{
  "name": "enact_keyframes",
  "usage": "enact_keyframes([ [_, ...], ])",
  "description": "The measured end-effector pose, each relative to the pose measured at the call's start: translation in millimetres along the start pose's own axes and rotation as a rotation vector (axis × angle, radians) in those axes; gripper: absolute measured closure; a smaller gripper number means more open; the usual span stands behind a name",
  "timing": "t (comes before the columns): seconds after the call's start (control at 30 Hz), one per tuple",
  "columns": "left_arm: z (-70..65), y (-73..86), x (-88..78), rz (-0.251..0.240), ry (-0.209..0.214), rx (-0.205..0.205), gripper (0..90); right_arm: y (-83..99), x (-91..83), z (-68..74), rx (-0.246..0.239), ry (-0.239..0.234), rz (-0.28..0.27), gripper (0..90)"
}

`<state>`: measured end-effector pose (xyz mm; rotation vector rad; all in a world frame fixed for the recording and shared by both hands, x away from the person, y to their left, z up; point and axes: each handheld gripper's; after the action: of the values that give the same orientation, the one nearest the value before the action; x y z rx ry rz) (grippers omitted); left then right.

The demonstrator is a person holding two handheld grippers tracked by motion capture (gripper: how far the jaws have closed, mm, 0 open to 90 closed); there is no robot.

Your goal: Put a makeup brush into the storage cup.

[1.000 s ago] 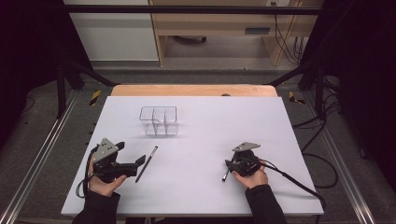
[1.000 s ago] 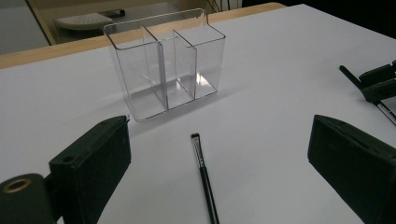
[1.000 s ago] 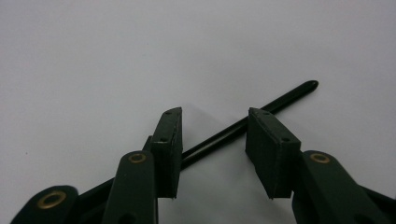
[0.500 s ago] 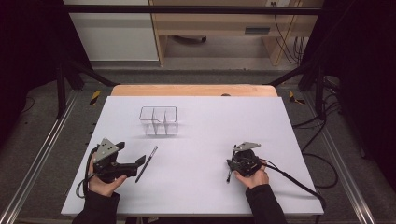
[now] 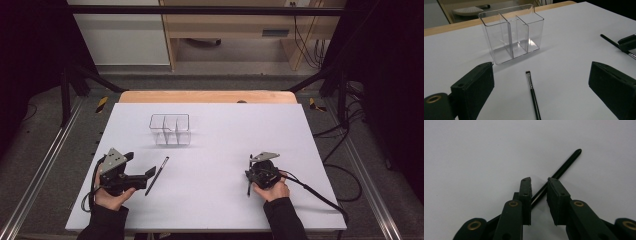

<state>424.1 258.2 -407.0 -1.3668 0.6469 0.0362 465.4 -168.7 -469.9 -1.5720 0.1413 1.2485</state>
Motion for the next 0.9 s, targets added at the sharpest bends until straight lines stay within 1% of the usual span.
enact_keyframes([
  [0.17,-0.1,-0.2,-0.3,-0.001,0.000,0.000,5.5,0.8,1.8,0.5,0.005,0.010,-0.004,72.0],
  [0.33,0.1,-0.1,0.0,-0.001,0.000,0.001,5.5,1.0,2.2,0.9,0.016,0.013,-0.009,72.4],
  [0.47,-0.6,0.0,0.3,0.001,0.001,0.002,5.5,1.1,2.3,0.8,0.009,0.004,-0.014,74.8],
  [0.6,-0.5,-0.3,-0.1,-0.002,0.000,0.002,5.6,0.7,0.1,0.7,-0.003,-0.004,-0.019,79.2],
  [0.73,0.1,0.1,0.2,0.001,0.000,0.002,5.6,0.4,-1.5,-1.1,-0.001,-0.007,-0.016,79.9],
  [0.83,-0.1,0.1,0.1,0.000,0.000,0.002,5.6,0.5,-0.5,-0.4,0.007,-0.007,-0.021,77.5],
  [0.87,-0.2,-0.1,0.0,0.000,0.000,0.003,5.6,0.4,0.0,-0.8,0.005,-0.002,-0.025,75.1],
  [0.9,-0.4,-0.1,0.1,0.000,0.000,0.003,5.6,-0.8,0.2,-2.0,0.013,0.012,-0.045,71.3],
])
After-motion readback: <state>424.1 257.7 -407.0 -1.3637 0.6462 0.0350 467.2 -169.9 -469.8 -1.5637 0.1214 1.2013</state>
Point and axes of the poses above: each handheld gripper's, and its own axes: x roughly forward along the jaws, y roughly out of its underside, z roughly to its left, and after that the axes turned 11 degrees about -y, right-handed
